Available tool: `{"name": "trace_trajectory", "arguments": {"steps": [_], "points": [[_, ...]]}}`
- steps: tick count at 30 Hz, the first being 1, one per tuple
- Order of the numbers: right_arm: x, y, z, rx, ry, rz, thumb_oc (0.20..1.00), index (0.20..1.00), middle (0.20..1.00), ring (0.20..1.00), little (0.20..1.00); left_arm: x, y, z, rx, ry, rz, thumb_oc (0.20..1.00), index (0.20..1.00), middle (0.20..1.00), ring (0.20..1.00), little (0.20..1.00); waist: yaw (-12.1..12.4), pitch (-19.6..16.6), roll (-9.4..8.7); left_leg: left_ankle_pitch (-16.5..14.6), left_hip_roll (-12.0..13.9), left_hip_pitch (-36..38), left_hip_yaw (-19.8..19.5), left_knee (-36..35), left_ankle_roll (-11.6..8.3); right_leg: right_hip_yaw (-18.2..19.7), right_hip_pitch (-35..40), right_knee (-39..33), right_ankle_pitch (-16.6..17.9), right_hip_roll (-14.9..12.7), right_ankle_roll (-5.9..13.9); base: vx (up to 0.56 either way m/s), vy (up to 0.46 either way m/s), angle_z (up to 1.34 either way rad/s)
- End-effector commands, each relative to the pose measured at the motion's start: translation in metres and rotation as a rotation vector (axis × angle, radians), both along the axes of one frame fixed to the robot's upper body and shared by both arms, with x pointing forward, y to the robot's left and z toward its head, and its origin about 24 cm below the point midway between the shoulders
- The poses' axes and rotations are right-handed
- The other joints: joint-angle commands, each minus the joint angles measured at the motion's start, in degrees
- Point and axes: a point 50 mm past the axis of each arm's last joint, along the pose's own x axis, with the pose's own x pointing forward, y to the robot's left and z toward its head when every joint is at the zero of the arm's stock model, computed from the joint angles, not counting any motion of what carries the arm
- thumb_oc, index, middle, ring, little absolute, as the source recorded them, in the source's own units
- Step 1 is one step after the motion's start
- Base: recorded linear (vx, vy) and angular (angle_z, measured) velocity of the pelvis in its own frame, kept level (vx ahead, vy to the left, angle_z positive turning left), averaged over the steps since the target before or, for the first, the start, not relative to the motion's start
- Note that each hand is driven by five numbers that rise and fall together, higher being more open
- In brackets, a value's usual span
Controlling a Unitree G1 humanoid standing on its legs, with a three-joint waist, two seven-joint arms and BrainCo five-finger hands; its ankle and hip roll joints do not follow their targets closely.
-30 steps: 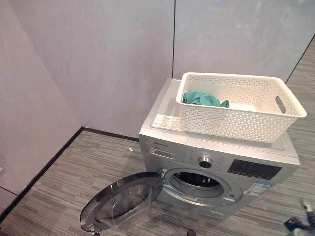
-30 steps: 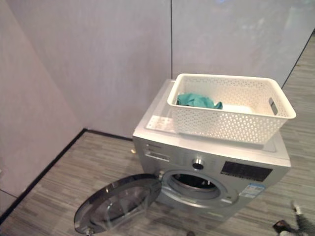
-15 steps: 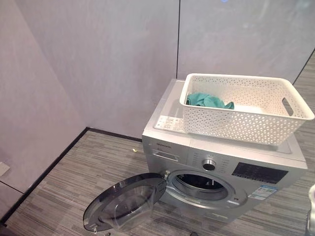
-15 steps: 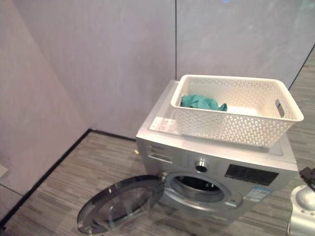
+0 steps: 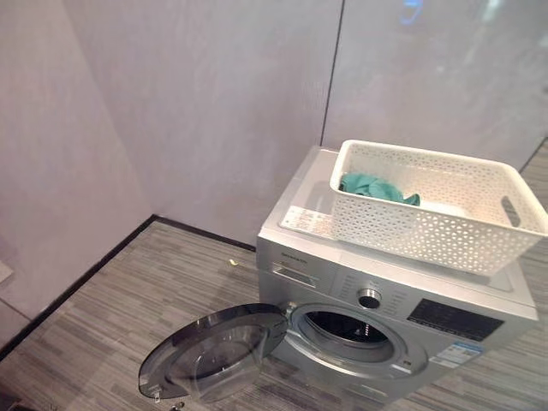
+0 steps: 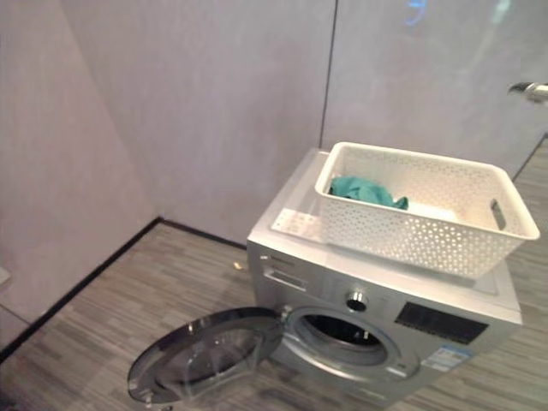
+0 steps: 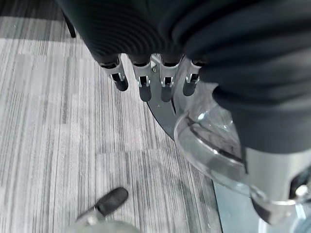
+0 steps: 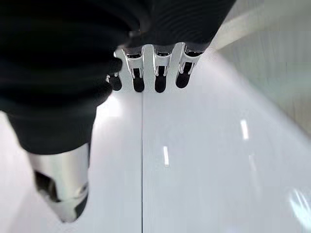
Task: Grab the laundry basket,head to the washer,open it,put in the laundry and shut it.
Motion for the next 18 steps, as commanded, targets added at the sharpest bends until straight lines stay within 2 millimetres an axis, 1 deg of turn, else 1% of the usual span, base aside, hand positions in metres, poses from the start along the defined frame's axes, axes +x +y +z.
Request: {"name": "trace_trajectory", "arguments": {"steps": [1,2,3,4,5,6,7,9,10,12,13,14,16,17,18], "points": [[0.010,0.006,0.011,0.017,0.072,0.033,1.000,1.000,1.000,1.000,1.000,0.010,0.009,0.003,-0.011,-0.016,0.022,1.000,1.000,1.000,1.000,1.000,2.0,2.6,0.41,-3.3,1.3,-0.2,-1.5,0.7,-0.67,-2.2,1.1,1.7,-1.7,-1.3,1.93,0.01,0.002,0.05],[0.028,0.006,-0.010,0.029,0.255,0.030,1.000,1.000,1.000,1.000,1.000,0.009,0.008,0.003,-0.029,-0.007,0.029,1.000,1.000,1.000,1.000,1.000,3.2,2.8,-0.44,-3.1,1.5,-0.3,-1.7,0.7,-0.88,-2.5,1.2,1.6,-1.8,-1.1,1.80,0.01,0.000,0.06],[0.036,0.009,-0.014,0.020,0.307,0.031,1.000,1.000,1.000,1.000,1.000,0.008,0.005,0.002,-0.046,-0.007,0.045,1.000,1.000,1.000,1.000,1.000,2.9,2.8,-0.19,-3.1,1.6,-0.2,-1.7,0.7,-0.99,-2.7,1.4,1.5,-1.9,-1.1,1.79,0.00,0.000,0.00],[0.040,0.011,-0.017,0.004,0.349,0.028,1.000,1.000,1.000,1.000,1.000,0.008,0.005,0.002,-0.056,-0.010,0.059,1.000,1.000,1.000,1.000,1.000,3.0,2.9,-0.30,-2.9,1.8,-0.4,-1.8,0.7,-1.08,-2.9,1.4,1.5,-2.0,-1.1,1.77,0.01,-0.005,-0.04],[0.042,0.011,-0.020,-0.002,0.391,0.031,1.000,1.000,1.000,1.000,1.000,0.008,0.004,0.002,-0.066,-0.013,0.071,1.000,1.000,1.000,1.000,1.000,3.0,3.0,-0.35,-2.8,1.9,-0.5,-2.0,0.7,-1.16,-3.0,1.4,1.5,-2.1,-1.1,1.70,0.00,0.000,0.00],[0.043,0.012,-0.020,-0.003,0.391,0.032,1.000,1.000,1.000,1.000,1.000,0.008,0.004,0.002,-0.067,-0.013,0.073,1.000,1.000,1.000,1.000,1.000,2.9,3.0,-0.27,-2.8,1.9,-0.5,-2.0,0.7,-1.17,-3.1,1.4,1.5,-2.1,-1.1,1.70,0.00,-0.006,0.07],[0.046,0.017,-0.029,-0.014,0.464,0.056,1.000,1.000,1.000,1.000,1.000,0.006,0.001,0.001,-0.089,-0.011,0.085,1.000,1.000,1.000,1.000,1.000,3.0,3.2,-0.41,-2.6,2.1,-0.8,-2.3,0.7,-1.40,-3.4,1.4,1.5,-2.3,-1.0,1.62,0.01,-0.006,0.15],[0.048,0.021,-0.036,-0.046,0.533,0.069,1.000,1.000,1.000,1.000,1.000,0.002,0.001,0.000,-0.098,0.004,0.087,1.000,1.000,1.000,1.000,1.000,3.3,3.3,-0.70,-2.3,2.3,-1.1,-2.6,0.7,-1.66,-3.9,1.4,1.5,-2.5,-0.9,1.51,0.02,-0.010,0.15],[0.049,0.021,-0.036,-0.047,0.533,0.070,1.000,1.000,1.000,1.000,1.000,0.002,0.000,0.000,-0.100,0.004,0.088,1.000,1.000,1.000,1.000,1.000,3.2,3.3,-0.59,-2.3,2.3,-1.1,-2.6,0.7,-1.67,-3.9,1.4,1.5,-2.5,-0.9,1.50,0.01,-0.016,0.14],[0.050,0.025,-0.046,-0.074,0.630,0.087,1.000,1.000,1.000,1.000,1.000,-0.004,0.005,-0.001,-0.094,0.022,0.125,1.000,1.000,1.000,1.000,1.000,3.8,3.5,-1.21,-1.9,2.6,-1.8,-3.1,0.7,-2.09,-4.5,1.4,1.3,-2.7,-0.8,1.39,0.02,-0.020,0.07],[0.050,0.025,-0.046,-0.076,0.630,0.088,1.000,1.000,1.000,1.000,1.000,-0.004,0.005,-0.001,-0.096,0.022,0.127,1.000,1.000,1.000,1.000,1.000,3.7,3.4,-1.13,-1.9,2.6,-1.8,-3.1,0.7,-2.10,-4.5,1.4,1.3,-2.7,-0.8,1.39,0.00,0.000,0.00],[0.050,0.024,-0.050,-0.103,0.678,0.077,1.000,1.000,1.000,1.000,1.000,-0.008,0.007,-0.001,-0.096,0.029,0.144,1.000,1.000,1.000,1.000,1.000,4.0,3.5,-1.57,-1.8,2.8,-2.1,-3.3,0.7,-2.32,-4.9,1.3,1.1,-2.8,-0.7,1.36,0.02,-0.016,0.03],[0.051,0.025,-0.049,-0.105,0.678,0.078,1.000,1.000,1.000,1.000,1.000,-0.008,0.006,-0.001,-0.098,0.029,0.145,1.000,1.000,1.000,1.000,1.000,3.9,3.5,-1.45,-1.8,2.8,-2.1,-3.4,0.7,-2.32,-4.9,1.3,1.1,-2.8,-0.7,1.36,0.01,-0.020,0.07],[0.053,0.023,-0.056,-0.129,0.738,0.057,1.000,1.000,1.000,1.000,1.000,-0.009,0.010,-0.001,-0.096,0.023,0.175,1.000,1.000,1.000,1.000,1.000,4.6,3.9,-2.04,-1.5,3.1,-2.9,-3.7,0.7,-2.63,-5.2,1.0,0.9,-3.0,-0.5,1.29,0.01,-0.030,0.09],[0.054,0.023,-0.056,-0.140,0.749,0.051,1.000,1.000,1.000,1.000,1.000,-0.009,0.012,0.000,-0.094,0.018,0.187,1.000,1.000,1.000,1.000,1.000,4.8,4.1,-2.16,-1.3,3.2,-3.2,-3.8,0.7,-2.74,-5.3,0.8,0.8,-3.0,-0.4,1.26,0.01,-0.039,0.06]]}}
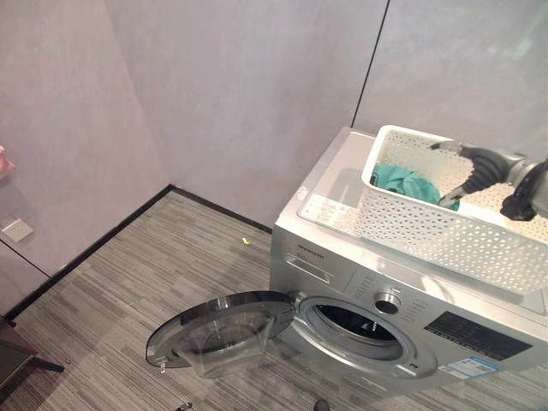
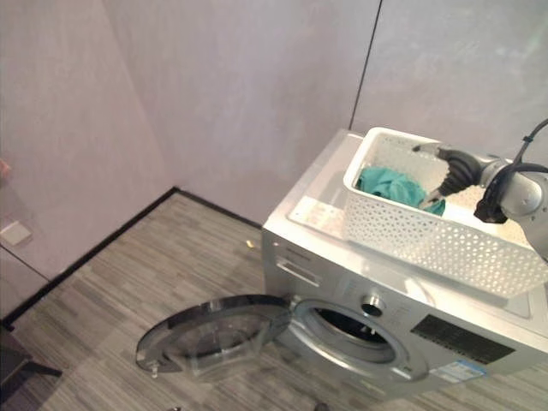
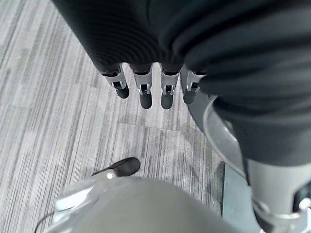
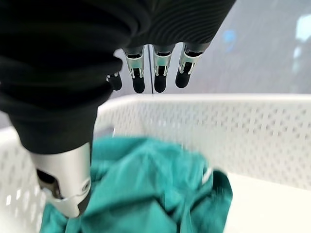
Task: Grab the laundry basket,head to the washer,open it,put in the laundry and shut it.
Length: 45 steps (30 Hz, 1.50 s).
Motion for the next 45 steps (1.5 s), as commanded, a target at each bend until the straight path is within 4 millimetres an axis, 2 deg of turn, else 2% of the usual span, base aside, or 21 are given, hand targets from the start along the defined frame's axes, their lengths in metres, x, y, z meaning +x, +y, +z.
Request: {"name": "trace_trajectory", "arguments": {"steps": [1,6,8,11,15,17,20,27,28,29,32,33,37,41,42,43,45], "points": [[0.004,-0.004,0.035,-0.045,-0.059,-0.022,1.000,1.000,1.000,1.000,1.000,0.005,0.014,0.003,0.014,-0.013,0.034,1.000,1.000,1.000,1.000,1.000,2.2,1.3,-2.09,-1.7,1.9,-0.9,-1.6,0.4,-2.05,-2.4,1.6,0.9,-2.9,-1.4,2.28,-0.01,-0.028,0.04],[0.008,-0.003,0.028,-0.066,0.007,-0.023,1.000,1.000,1.000,1.000,1.000,0.008,0.015,0.004,0.009,-0.027,0.046,1.000,1.000,1.000,1.000,1.000,2.8,2.2,-2.65,-0.9,2.4,-2.6,-2.1,0.4,-2.46,-2.8,0.5,0.7,-3.1,-0.9,1.94,-0.02,-0.029,0.10],[0.007,-0.001,0.015,-0.111,0.129,-0.012,1.000,1.000,1.000,1.000,1.000,0.012,0.016,0.005,0.003,-0.044,0.033,1.000,1.000,1.000,1.000,1.000,3.2,3.0,-3.01,-0.4,2.7,-3.6,-2.7,0.4,-2.82,-3.3,0.0,0.8,-3.4,-0.6,1.73,-0.02,-0.046,0.05],[0.004,-0.002,0.006,-0.131,0.212,-0.011,1.000,1.000,1.000,1.000,1.000,0.016,0.014,0.006,-0.009,-0.059,0.024,1.000,1.000,1.000,1.000,1.000,3.5,3.6,-3.08,0.1,2.8,-4.5,-3.2,0.4,-3.08,-3.7,-0.4,0.8,-3.5,-0.4,1.61,-0.02,-0.037,0.13],[-0.002,-0.008,-0.010,-0.186,0.360,-0.031,1.000,1.000,1.000,1.000,1.000,0.030,0.014,0.011,-0.024,-0.118,-0.005,1.000,1.000,1.000,1.000,1.000,4.3,5.4,-3.12,1.2,3.2,-6.9,-4.3,0.4,-3.55,-4.5,-2.0,0.6,-3.6,-0.1,1.37,-0.05,-0.042,0.11],[-0.002,-0.009,-0.010,-0.196,0.368,-0.039,1.000,1.000,1.000,1.000,1.000,0.032,0.014,0.011,-0.027,-0.126,-0.005,1.000,1.000,1.000,1.000,1.000,4.3,5.7,-2.90,1.5,3.3,-7.6,-4.4,0.4,-3.64,-4.5,-2.5,0.6,-3.5,0.0,1.34,-0.05,-0.034,0.11],[-0.004,-0.017,-0.020,-0.210,0.429,-0.071,1.000,1.000,1.000,1.000,1.000,0.036,0.013,0.012,-0.031,-0.139,-0.020,1.000,1.000,1.000,1.000,1.000,4.5,6.6,-2.41,2.2,3.5,-8.8,-4.7,0.4,-4.00,-4.6,-3.8,0.7,-3.5,0.4,1.10,-0.03,-0.019,0.05],[-0.010,-0.013,-0.035,-0.211,0.532,-0.050,1.000,1.000,1.000,1.000,1.000,0.036,0.011,0.012,-0.041,-0.137,-0.026,1.000,1.000,1.000,1.000,1.000,4.5,6.8,-1.82,2.5,3.9,-9.3,-4.8,0.4,-4.19,-4.7,-4.0,0.6,-3.8,0.8,0.89,0.00,-0.014,0.02],[-0.010,-0.013,-0.035,-0.211,0.532,-0.050,0.740,0.740,0.740,0.740,0.740,0.036,0.011,0.012,-0.041,-0.137,-0.026,1.000,1.000,1.000,1.000,1.000,4.5,6.7,-1.82,2.4,3.9,-9.3,-4.8,0.4,-4.19,-4.7,-4.0,0.6,-3.8,0.8,0.89,0.00,0.000,0.00],[-0.011,-0.012,-0.037,-0.208,0.540,-0.043,0.200,0.200,0.200,0.200,0.200,0.035,0.010,0.012,-0.042,-0.136,-0.026,1.000,1.000,1.000,1.000,1.000,4.5,6.6,-1.77,2.4,4.0,-9.1,-4.8,0.4,-4.18,-4.7,-3.9,0.6,-3.8,0.9,0.86,0.00,0.000,0.00],[-0.008,-0.012,-0.030,-0.227,0.495,-0.039,0.200,0.200,0.200,0.200,0.200,0.035,0.009,0.011,-0.040,-0.132,-0.025,1.000,1.000,1.000,1.000,1.000,4.3,6.3,-1.64,2.3,4.1,-8.7,-4.7,0.4,-4.12,-4.6,-3.5,0.6,-4.0,1.0,0.78,0.00,0.000,0.00],[-0.006,-0.017,-0.022,-0.242,0.432,-0.058,0.200,0.200,0.200,0.200,0.200,0.035,0.008,0.010,-0.039,-0.127,-0.026,1.000,1.000,1.000,1.000,1.000,4.2,6.0,-1.49,2.2,4.1,-8.5,-4.8,0.4,-4.09,-4.6,-3.3,0.6,-4.2,1.0,0.76,0.00,0.000,0.00],[-0.006,-0.017,-0.023,-0.242,0.432,-0.058,0.200,0.200,0.200,0.200,0.200,0.035,0.008,0.010,-0.038,-0.127,-0.026,1.000,1.000,1.000,1.000,1.000,4.2,6.0,-1.52,2.2,4.2,-8.5,-4.8,0.4,-4.10,-4.6,-3.2,0.6,-4.2,1.1,0.76,0.00,0.000,0.00],[-0.001,-0.040,0.021,-0.202,0.148,-0.171,0.200,0.200,0.200,0.200,0.200,0.031,0.005,0.008,-0.030,-0.108,-0.025,1.000,1.000,1.000,1.000,1.000,3.8,5.0,-1.42,1.9,4.0,-7.5,-4.8,0.4,-3.99,-4.9,-2.0,0.5,-4.4,1.1,0.84,0.00,0.000,0.00],[-0.001,-0.040,0.021,-0.201,0.148,-0.171,0.200,0.200,0.200,0.200,0.200,0.031,0.005,0.008,-0.030,-0.108,-0.025,1.000,1.000,1.000,1.000,1.000,3.8,5.0,-1.43,1.9,4.0,-7.5,-4.8,0.4,-3.99,-4.9,-2.0,0.5,-4.4,1.1,0.84,0.00,0.000,0.00],[-0.001,-0.044,0.031,-0.178,0.091,-0.191,0.200,0.200,0.200,0.200,0.200,0.030,0.005,0.008,-0.028,-0.103,-0.025,1.000,1.000,1.000,1.000,1.000,3.7,4.8,-1.48,1.9,4.0,-7.3,-4.8,0.4,-3.98,-5.0,-1.8,0.5,-4.4,1.1,0.86,0.00,0.000,0.00],[-0.008,-0.059,0.069,-0.118,-0.099,-0.275,0.200,0.200,0.200,0.200,0.200,0.025,0.010,0.007,-0.007,-0.081,-0.020,1.000,1.000,1.000,1.000,1.000,3.5,4.2,-1.72,1.4,4.0,-6.1,-4.7,0.4,-3.90,-5.0,-0.5,0.5,-4.6,1.1,0.77,0.00,0.000,0.00]]}}
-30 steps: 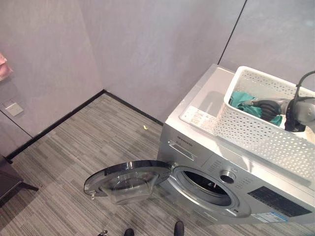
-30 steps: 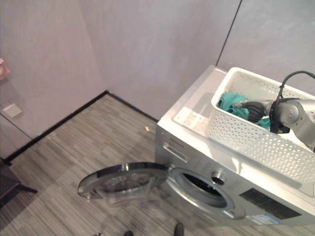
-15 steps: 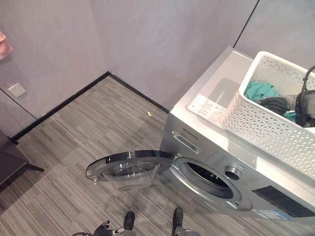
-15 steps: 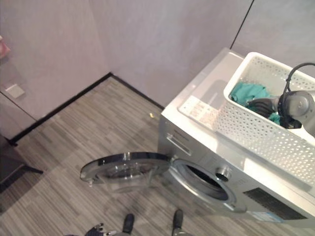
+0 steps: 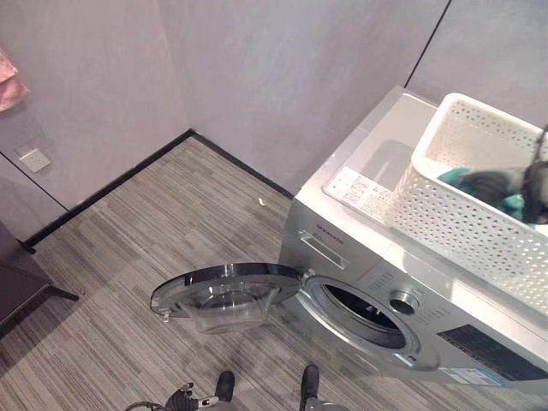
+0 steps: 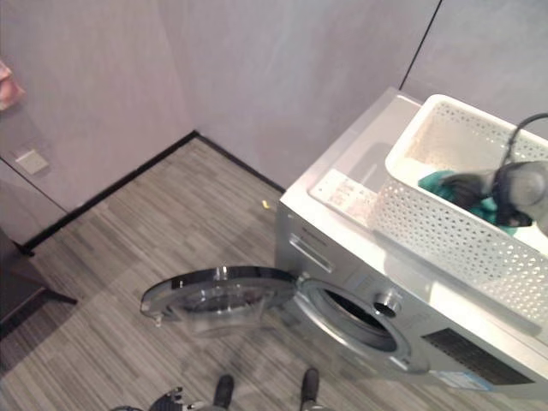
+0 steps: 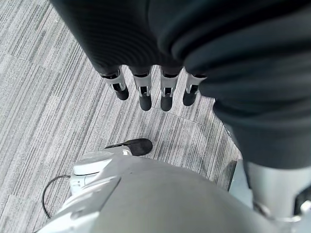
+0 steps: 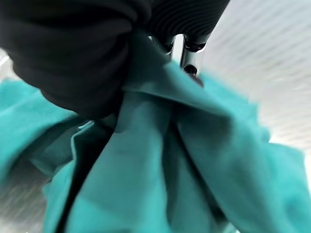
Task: Grab the laundry basket,head to the washer,open it,put in the laundry and shut it.
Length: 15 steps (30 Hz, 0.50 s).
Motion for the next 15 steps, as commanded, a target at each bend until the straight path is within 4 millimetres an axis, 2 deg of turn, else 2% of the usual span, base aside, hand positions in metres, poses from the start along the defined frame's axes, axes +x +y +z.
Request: {"name": "trace_trajectory", "arguments": {"steps": [1,3,6,7,8,9,11,12,13,14,15], "points": [[-0.013,-0.022,0.066,0.006,-0.352,-0.096,0.200,0.200,0.200,0.200,0.200,0.000,0.010,0.000,0.044,0.031,-0.001,1.000,1.000,1.000,1.000,1.000,-0.1,-0.4,-2.02,-1.3,0.6,1.7,-0.5,0.4,-0.96,-1.1,5.0,0.1,-5.3,-2.2,3.44,0.00,0.000,0.00],[-0.020,-0.029,0.084,0.006,-0.464,-0.122,0.200,0.200,0.200,0.200,0.200,-0.001,0.011,0.000,0.051,0.034,0.000,1.000,1.000,1.000,1.000,1.000,-0.3,-1.0,-2.02,-1.6,0.5,2.3,-0.5,0.4,-0.86,-1.1,5.6,0.2,-5.4,-2.2,3.44,0.02,0.010,0.06],[-0.020,-0.029,0.083,0.007,-0.464,-0.123,0.200,0.200,0.200,0.200,0.200,-0.001,0.011,0.000,0.052,0.034,-0.001,1.000,1.000,1.000,1.000,1.000,-0.2,-0.9,-2.11,-1.6,0.5,2.3,-0.5,0.4,-0.86,-1.1,5.6,0.2,-5.4,-2.2,3.44,0.01,0.001,0.02],[-0.029,-0.037,0.105,0.006,-0.618,-0.158,0.200,0.200,0.200,0.200,0.200,-0.001,0.014,0.001,0.068,0.034,0.005,1.000,1.000,1.000,1.000,1.000,-0.2,-1.2,-2.07,-2.2,0.5,3.1,-0.4,0.4,-0.73,-1.0,6.5,0.3,-5.6,-2.1,3.43,0.00,0.000,0.00],[-0.029,-0.038,0.104,0.007,-0.619,-0.158,0.200,0.200,0.200,0.200,0.200,0.000,0.014,0.001,0.069,0.034,0.005,1.000,1.000,1.000,1.000,1.000,-0.3,-1.3,-2.20,-2.0,0.4,2.9,-0.5,0.4,-0.69,-1.1,6.3,0.3,-5.5,-2.2,3.47,0.03,0.005,0.00],[-0.033,-0.040,0.115,0.011,-0.700,-0.172,0.200,0.200,0.200,0.200,0.200,0.000,0.016,0.001,0.081,0.034,0.004,1.000,1.000,1.000,1.000,1.000,-0.3,-1.7,-2.30,-2.2,0.3,3.2,-0.5,0.4,-0.59,-1.2,6.6,0.3,-5.5,-2.2,3.49,0.00,0.000,0.00],[-0.033,-0.040,0.115,0.011,-0.700,-0.171,0.200,0.200,0.200,0.200,0.200,0.000,0.016,0.001,0.082,0.034,0.004,1.000,1.000,1.000,1.000,1.000,-0.3,-1.6,-2.31,-2.2,0.3,3.3,-0.5,0.4,-0.59,-1.1,6.6,0.3,-5.5,-2.2,3.49,0.00,0.000,0.00],[-0.040,-0.042,0.131,-0.002,-0.815,-0.188,0.200,0.200,0.200,0.200,0.200,-0.002,0.019,0.002,0.097,0.041,0.003,1.000,1.000,1.000,1.000,1.000,-0.2,-2.0,-2.38,-2.6,0.3,3.9,-0.6,0.4,-0.43,-1.1,7.2,0.4,-5.6,-2.2,3.48,0.04,0.014,-0.02],[-0.041,-0.036,0.143,-0.019,-0.912,-0.167,0.200,0.200,0.200,0.200,0.200,-0.003,0.020,0.001,0.111,0.047,0.010,1.000,1.000,1.000,1.000,1.000,-0.1,-2.3,-2.09,-3.1,0.3,4.7,-0.5,0.4,-0.30,-0.9,7.8,0.5,-5.9,-2.1,3.41,0.03,0.017,-0.03],[-0.041,-0.036,0.142,-0.018,-0.913,-0.168,0.200,0.200,0.200,0.200,0.200,-0.003,0.020,0.002,0.112,0.046,0.010,1.000,1.000,1.000,1.000,1.000,-0.2,-2.3,-2.22,-2.9,0.2,4.5,-0.6,0.4,-0.26,-0.9,7.7,0.5,-5.8,-2.2,3.45,0.05,0.021,-0.01],[-0.049,-0.031,0.159,-0.095,-1.036,-0.157,0.200,0.200,0.200,0.200,0.200,-0.003,0.023,0.002,0.137,0.051,0.007,1.000,1.000,1.000,1.000,1.000,-0.2,-2.9,-2.20,-3.4,0.0,5.2,-0.6,0.4,-0.02,-0.9,8.4,0.6,-6.1,-2.2,3.45,0.04,0.021,0.02]]}}
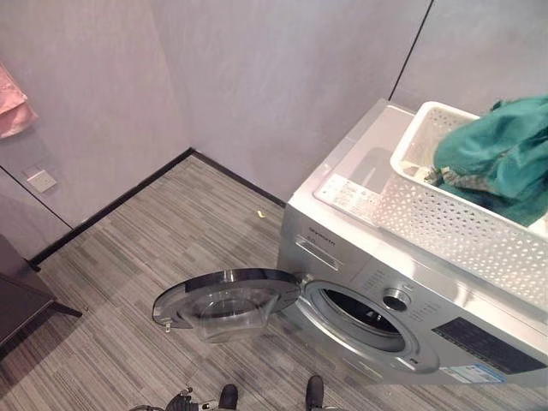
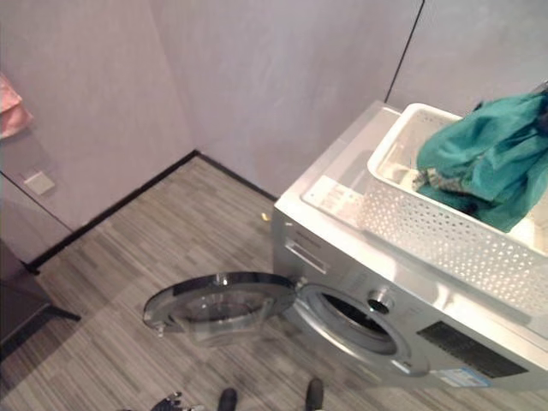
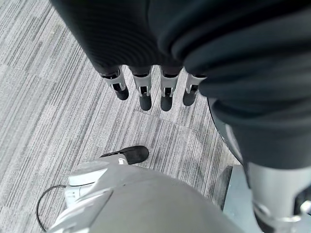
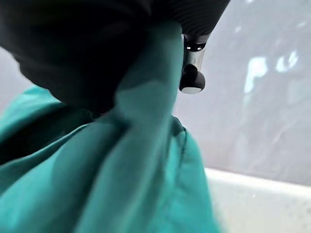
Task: Grab the laundry basket,head to the washer,open it,put in the laundry and shut it.
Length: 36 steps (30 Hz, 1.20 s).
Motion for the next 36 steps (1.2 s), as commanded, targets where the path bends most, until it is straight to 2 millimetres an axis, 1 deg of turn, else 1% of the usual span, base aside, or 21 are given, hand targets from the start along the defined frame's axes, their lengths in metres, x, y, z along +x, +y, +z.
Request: {"name": "trace_trajectory", "arguments": {"steps": [1,2,3,4,12,14,15,17,18,19,22,23,26,29,31,33,34,35,36], "points": [[-0.037,0.000,0.081,-0.185,-0.487,-0.102,0.200,0.200,0.200,0.200,0.200,0.003,0.026,0.005,0.139,0.028,-0.013,1.000,1.000,1.000,1.000,1.000,1.4,-2.2,-3.80,-3.6,-0.2,2.5,-0.4,0.4,0.16,-0.4,5.5,1.0,-5.8,-2.4,3.63,0.05,0.024,0.04],[-0.041,-0.002,0.085,-0.243,-0.525,-0.147,0.200,0.200,0.200,0.200,0.200,0.003,0.028,0.006,0.151,0.027,-0.016,1.000,1.000,1.000,1.000,1.000,1.6,-2.2,-3.78,-3.8,-0.2,2.7,-0.5,0.4,0.25,-0.5,5.7,1.0,-5.8,-2.4,3.63,0.04,0.027,0.08],[-0.051,-0.004,0.094,-0.340,-0.598,-0.226,0.200,0.200,0.200,0.200,0.200,0.004,0.030,0.006,0.174,0.026,-0.028,1.000,1.000,1.000,1.000,1.000,1.8,-2.6,-3.42,-4.1,-0.4,3.1,-0.7,0.4,0.56,-0.6,6.1,1.0,-6.0,-2.4,3.67,0.03,0.024,0.07],[-0.055,-0.007,0.097,-0.354,-0.630,-0.253,0.200,0.200,0.200,0.200,0.200,0.004,0.030,0.006,0.176,0.028,-0.031,1.000,1.000,1.000,1.000,1.000,1.8,-2.6,-3.51,-4.1,-0.4,3.2,-0.8,0.4,0.60,-0.6,6.2,1.0,-6.0,-2.5,3.68,0.02,0.019,0.09],[-0.055,-0.007,0.097,-0.354,-0.630,-0.253,0.200,0.200,0.200,0.200,0.200,0.004,0.030,0.006,0.176,0.028,-0.031,1.000,1.000,1.000,1.000,1.000,1.9,-2.6,-3.53,-4.1,-0.4,3.2,-0.7,0.4,0.61,-0.5,6.2,1.0,-6.0,-2.5,3.68,0.00,0.001,0.02],[-0.057,-0.006,0.100,-0.413,-0.660,-0.282,0.200,0.200,0.200,0.200,0.200,0.005,0.028,0.006,0.178,0.028,-0.040,1.000,1.000,1.000,1.000,1.000,1.9,-2.8,-3.36,-4.3,-0.6,3.4,-0.8,0.4,0.77,-0.4,6.3,1.0,-6.0,-2.6,3.70,0.01,0.016,0.00],[-0.059,-0.002,0.103,-0.455,-0.692,-0.289,0.200,0.200,0.200,0.200,0.200,0.005,0.024,0.005,0.175,0.029,-0.046,1.000,1.000,1.000,1.000,1.000,1.8,-2.9,-2.91,-4.5,-0.8,3.5,-0.7,0.4,0.93,-0.3,6.5,0.9,-6.0,-2.7,3.74,0.02,0.035,0.00],[-0.068,-0.003,0.107,-0.510,-0.743,-0.322,0.200,0.200,0.200,0.200,0.200,0.003,0.022,0.004,0.180,0.035,-0.060,1.000,1.000,1.000,1.000,1.000,1.7,-3.2,-2.92,-4.9,-0.9,3.8,-0.7,0.4,1.08,-0.2,6.7,0.8,-6.0,-2.7,3.82,0.01,0.016,0.00],[-0.068,-0.003,0.107,-0.510,-0.743,-0.323,0.200,0.200,0.200,0.200,0.200,0.003,0.022,0.004,0.180,0.035,-0.061,1.000,1.000,1.000,1.000,1.000,1.8,-3.1,-2.95,-4.9,-0.9,3.8,-0.6,0.4,1.09,-0.2,6.7,0.8,-6.0,-2.7,3.83,0.00,0.000,0.00],[-0.074,-0.004,0.109,-0.540,-0.751,-0.338,0.200,0.200,0.200,0.200,0.200,0.002,0.020,0.003,0.179,0.039,-0.062,1.000,1.000,1.000,1.000,1.000,1.4,-3.2,-2.91,-5.0,-1.0,3.9,-0.4,0.4,1.23,0.0,6.6,0.7,-5.9,-2.8,3.98,0.00,0.000,0.00],[-0.082,-0.010,0.110,-0.558,-0.750,-0.365,0.200,0.200,0.200,0.200,0.200,0.002,0.019,0.003,0.177,0.040,-0.070,1.000,1.000,1.000,1.000,1.000,1.2,-3.3,-3.02,-5.2,-1.1,4.0,-0.1,0.4,1.41,0.3,6.5,0.8,-5.7,-3.0,4.11,0.00,0.010,0.00],[-0.090,-0.014,0.111,-0.579,-0.755,-0.393,0.200,0.200,0.200,0.200,0.200,0.000,0.018,0.002,0.176,0.046,-0.080,1.000,1.000,1.000,1.000,1.000,0.8,-3.4,-2.93,-5.4,-1.2,4.1,0.2,0.4,1.51,0.5,6.4,0.7,-5.6,-3.0,4.24,0.00,0.013,-0.04],[-0.092,-0.016,0.110,-0.583,-0.760,-0.399,0.200,0.200,0.200,0.200,0.200,0.000,0.018,0.002,0.178,0.047,-0.082,1.000,1.000,1.000,1.000,1.000,0.7,-3.4,-2.96,-5.4,-1.2,4.2,0.3,0.4,1.57,0.6,6.4,0.7,-5.6,-3.1,4.29,0.00,0.005,-0.02],[-0.114,-0.018,0.121,-0.577,-0.867,-0.421,0.200,0.200,0.200,0.200,0.200,-0.004,0.015,0.000,0.178,0.055,-0.080,1.000,1.000,1.000,1.000,1.000,-0.6,-3.8,-2.05,-5.9,-1.5,4.5,1.2,0.4,1.94,1.7,5.8,0.6,-5.0,-3.3,4.74,0.02,0.038,-0.10],[-0.111,-0.015,0.119,-0.542,-0.890,-0.378,0.200,0.200,0.200,0.200,0.200,0.001,0.016,0.002,0.184,0.036,-0.087,1.000,1.000,1.000,1.000,1.000,-0.7,-3.9,-2.31,-6.3,-1.7,4.9,2.2,0.4,2.24,2.8,5.5,0.6,-4.7,-3.5,4.93,0.01,0.043,-0.26],[-0.110,-0.013,0.117,-0.541,-0.894,-0.367,0.200,0.200,0.200,0.200,0.200,0.003,0.016,0.002,0.184,0.031,-0.088,1.000,1.000,1.000,1.000,1.000,-0.7,-3.9,-2.40,-6.3,-1.7,5.0,2.4,0.4,2.29,3.0,5.5,0.6,-4.6,-3.5,4.95,0.01,0.026,-0.37],[-0.107,-0.007,0.117,-0.539,-0.907,-0.333,0.200,0.200,0.200,0.200,0.200,0.006,0.012,0.002,0.177,0.020,-0.096,1.000,1.000,1.000,1.000,1.000,-1.1,-3.9,-2.12,-6.5,-1.8,5.2,2.6,0.4,2.45,3.2,5.4,0.6,-4.6,-3.6,5.00,0.00,0.021,-0.22],[-0.108,-0.007,0.117,-0.538,-0.906,-0.333,0.200,0.200,0.200,0.200,0.200,0.006,0.012,0.002,0.177,0.020,-0.096,1.000,1.000,1.000,1.000,1.000,-1.0,-3.9,-2.15,-6.5,-1.8,5.2,2.6,0.4,2.46,3.2,5.4,0.6,-4.6,-3.6,5.01,0.00,0.055,-0.20],[-0.104,0.001,0.115,-0.534,-0.922,-0.289,0.200,0.200,0.200,0.200,0.200,0.011,0.008,0.002,0.169,0.003,-0.107,1.000,1.000,1.000,1.000,1.000,-1.3,-3.9,-1.87,-6.6,-2.1,5.3,2.8,0.4,2.71,3.5,5.3,0.6,-4.5,-3.6,5.17,-0.01,0.051,-0.19]]}}
